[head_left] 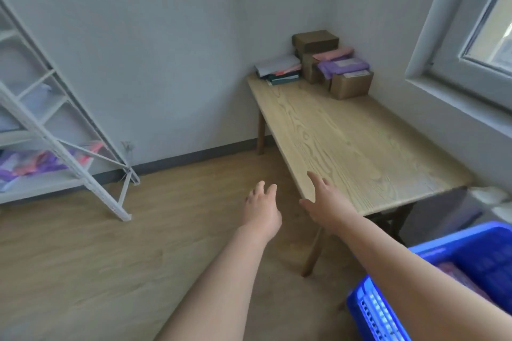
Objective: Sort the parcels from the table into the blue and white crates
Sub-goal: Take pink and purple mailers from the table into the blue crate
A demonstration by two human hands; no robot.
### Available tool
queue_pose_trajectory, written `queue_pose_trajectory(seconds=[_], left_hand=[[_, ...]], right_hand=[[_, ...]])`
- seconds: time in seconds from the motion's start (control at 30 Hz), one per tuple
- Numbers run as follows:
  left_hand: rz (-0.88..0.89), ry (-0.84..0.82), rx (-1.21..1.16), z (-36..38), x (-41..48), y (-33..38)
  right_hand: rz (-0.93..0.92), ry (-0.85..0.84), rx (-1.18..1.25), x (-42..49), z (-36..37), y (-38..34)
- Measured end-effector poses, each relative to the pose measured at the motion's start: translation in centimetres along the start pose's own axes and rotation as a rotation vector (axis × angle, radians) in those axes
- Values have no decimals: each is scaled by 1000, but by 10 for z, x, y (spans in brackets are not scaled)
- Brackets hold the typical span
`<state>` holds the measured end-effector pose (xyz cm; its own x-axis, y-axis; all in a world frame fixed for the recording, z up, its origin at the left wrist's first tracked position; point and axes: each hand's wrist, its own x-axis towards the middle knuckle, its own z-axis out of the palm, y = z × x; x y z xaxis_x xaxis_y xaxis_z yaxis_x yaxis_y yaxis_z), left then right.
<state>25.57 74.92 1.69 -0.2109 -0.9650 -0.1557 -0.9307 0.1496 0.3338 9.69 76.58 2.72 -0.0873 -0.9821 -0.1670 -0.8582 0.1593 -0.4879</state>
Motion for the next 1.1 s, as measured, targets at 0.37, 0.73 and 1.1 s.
queue_pose_trajectory(seconds=[0.37,0.73,1.1], left_hand=[[45,-3,30,-55,213,-59],[315,-83,133,-106,423,-66],[480,-208,134,-100,611,23]], right_hand=[[22,45,-19,217,0,-51],[235,152,35,383,-24,-63],[411,333,130,530,-92,17]])
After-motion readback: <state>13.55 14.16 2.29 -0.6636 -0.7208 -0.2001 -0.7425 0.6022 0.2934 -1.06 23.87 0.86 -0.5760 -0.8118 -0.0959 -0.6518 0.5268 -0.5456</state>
